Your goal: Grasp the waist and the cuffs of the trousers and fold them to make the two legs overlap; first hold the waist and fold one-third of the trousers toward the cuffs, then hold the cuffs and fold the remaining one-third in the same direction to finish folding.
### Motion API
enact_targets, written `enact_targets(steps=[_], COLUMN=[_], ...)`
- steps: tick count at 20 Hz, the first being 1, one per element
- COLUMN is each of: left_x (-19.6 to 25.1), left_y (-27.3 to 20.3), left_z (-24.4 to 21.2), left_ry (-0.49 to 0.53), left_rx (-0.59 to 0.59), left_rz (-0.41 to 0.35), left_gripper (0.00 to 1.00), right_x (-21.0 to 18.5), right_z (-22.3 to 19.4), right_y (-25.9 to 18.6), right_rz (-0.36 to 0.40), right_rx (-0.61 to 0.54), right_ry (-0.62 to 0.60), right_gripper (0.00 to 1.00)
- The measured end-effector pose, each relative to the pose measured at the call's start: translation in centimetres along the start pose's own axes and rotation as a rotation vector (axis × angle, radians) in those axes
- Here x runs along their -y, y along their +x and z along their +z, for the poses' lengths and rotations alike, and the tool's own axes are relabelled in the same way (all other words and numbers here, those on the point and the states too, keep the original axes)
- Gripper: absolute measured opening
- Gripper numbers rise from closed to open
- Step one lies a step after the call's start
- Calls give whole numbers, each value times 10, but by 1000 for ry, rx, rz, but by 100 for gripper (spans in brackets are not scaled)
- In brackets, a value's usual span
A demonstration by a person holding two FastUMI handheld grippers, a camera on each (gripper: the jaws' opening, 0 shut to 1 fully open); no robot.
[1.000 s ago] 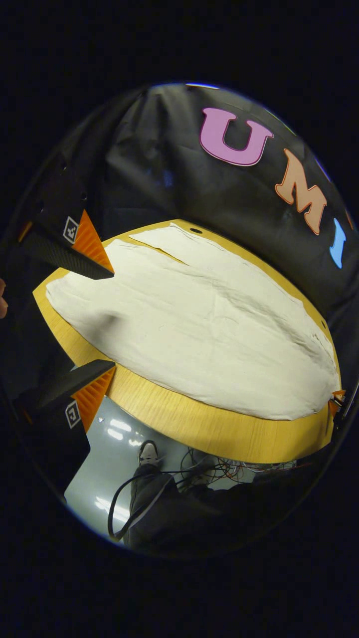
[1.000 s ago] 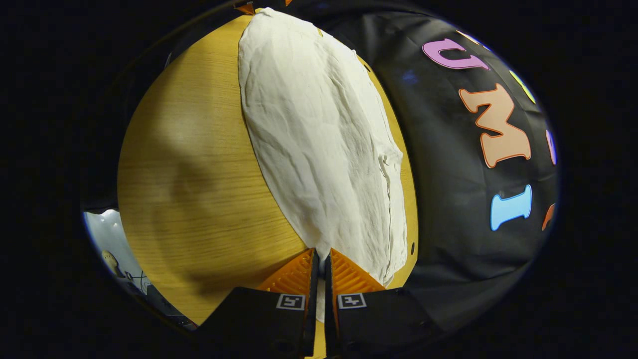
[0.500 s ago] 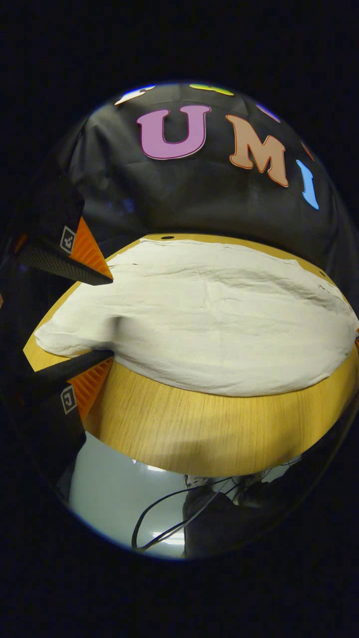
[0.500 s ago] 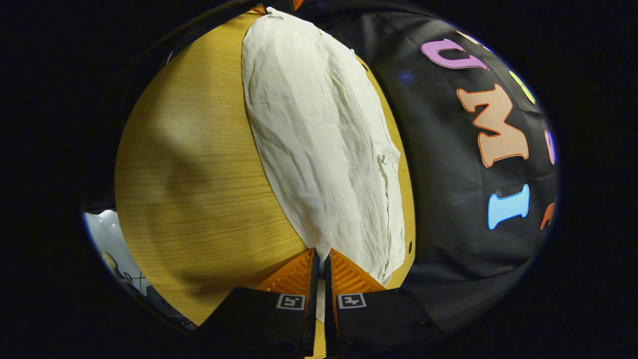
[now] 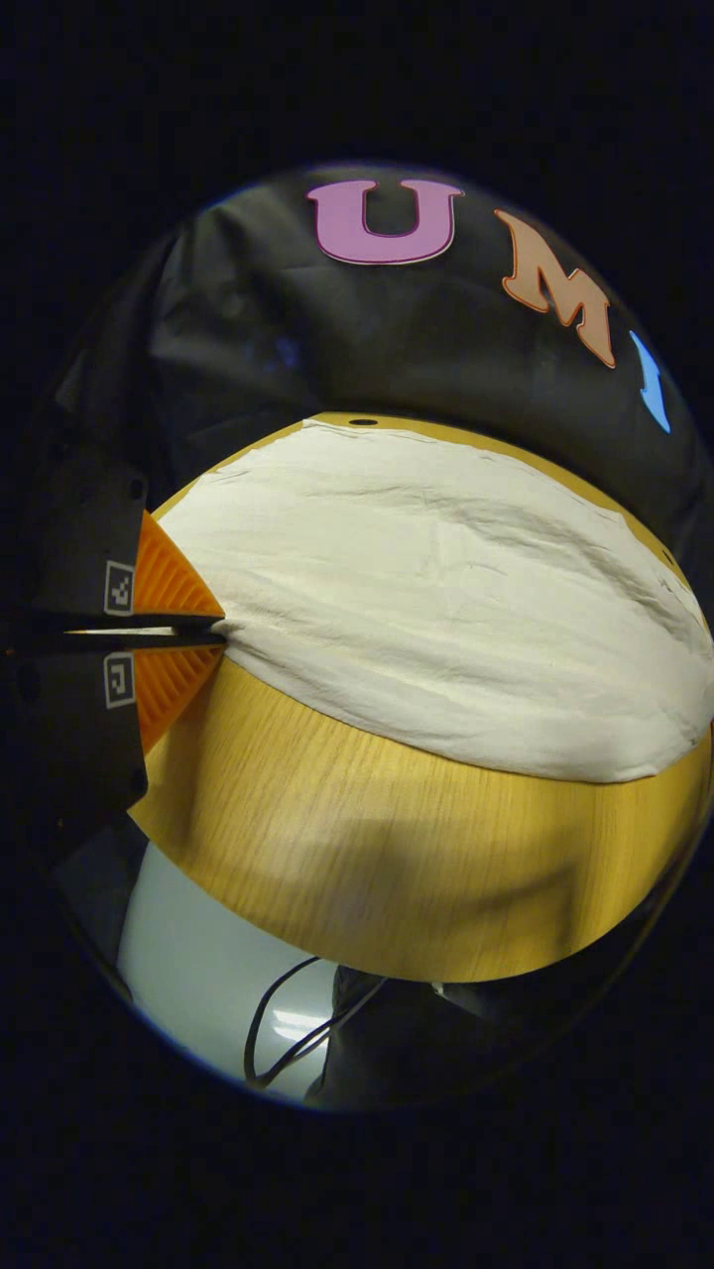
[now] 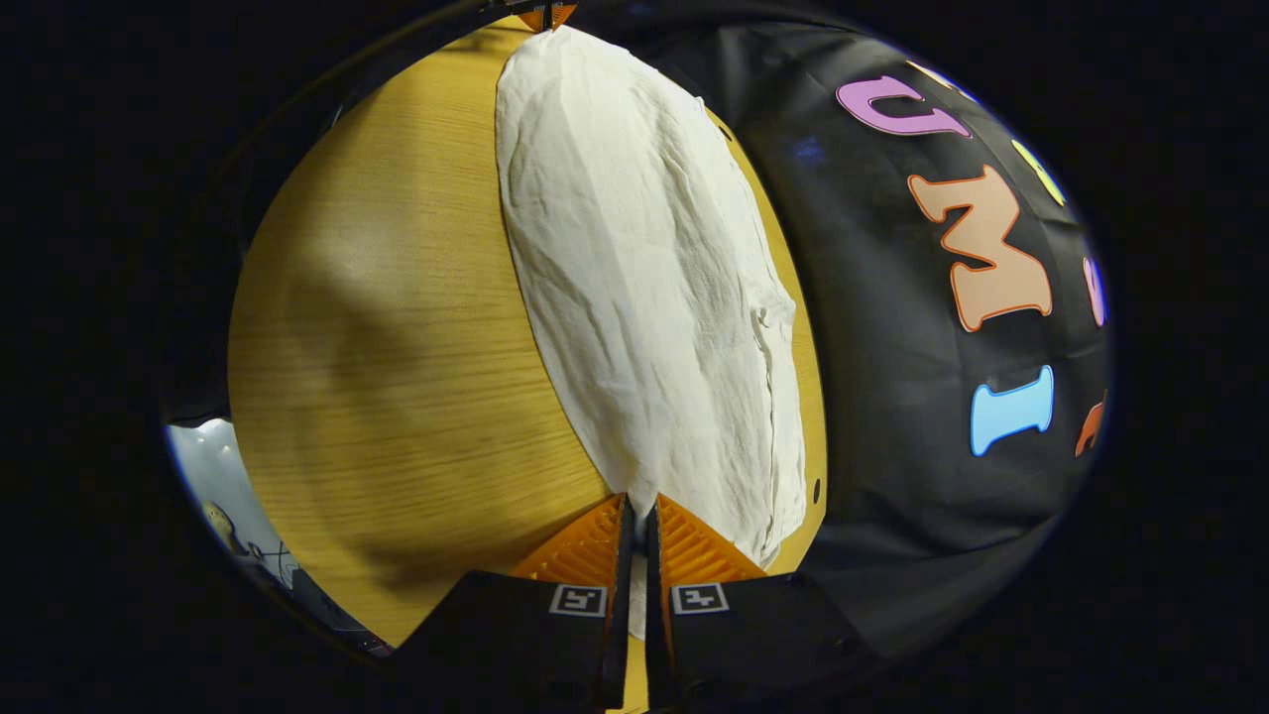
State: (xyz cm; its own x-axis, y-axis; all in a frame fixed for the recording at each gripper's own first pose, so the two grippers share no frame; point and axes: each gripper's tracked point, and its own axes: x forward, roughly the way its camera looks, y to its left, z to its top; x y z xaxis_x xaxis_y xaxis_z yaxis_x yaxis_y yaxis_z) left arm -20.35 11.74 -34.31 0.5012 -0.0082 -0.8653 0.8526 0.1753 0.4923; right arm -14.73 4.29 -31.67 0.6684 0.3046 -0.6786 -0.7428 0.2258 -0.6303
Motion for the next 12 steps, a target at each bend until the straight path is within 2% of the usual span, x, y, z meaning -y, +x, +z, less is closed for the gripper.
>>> enact_targets(steps=[6, 12], left_x=[-2, -38], left_y=[0, -7], left_z=[1, 6], left_ry=[-34, -56], left_rx=[10, 17], left_rz=[-19, 49], left_gripper=[0, 0], right_x=[3, 56], right_z=[-2, 8], right_y=[0, -9], right_rz=[29, -79], right_rx=[-3, 9], right_ry=[43, 77], right_gripper=[10, 10])
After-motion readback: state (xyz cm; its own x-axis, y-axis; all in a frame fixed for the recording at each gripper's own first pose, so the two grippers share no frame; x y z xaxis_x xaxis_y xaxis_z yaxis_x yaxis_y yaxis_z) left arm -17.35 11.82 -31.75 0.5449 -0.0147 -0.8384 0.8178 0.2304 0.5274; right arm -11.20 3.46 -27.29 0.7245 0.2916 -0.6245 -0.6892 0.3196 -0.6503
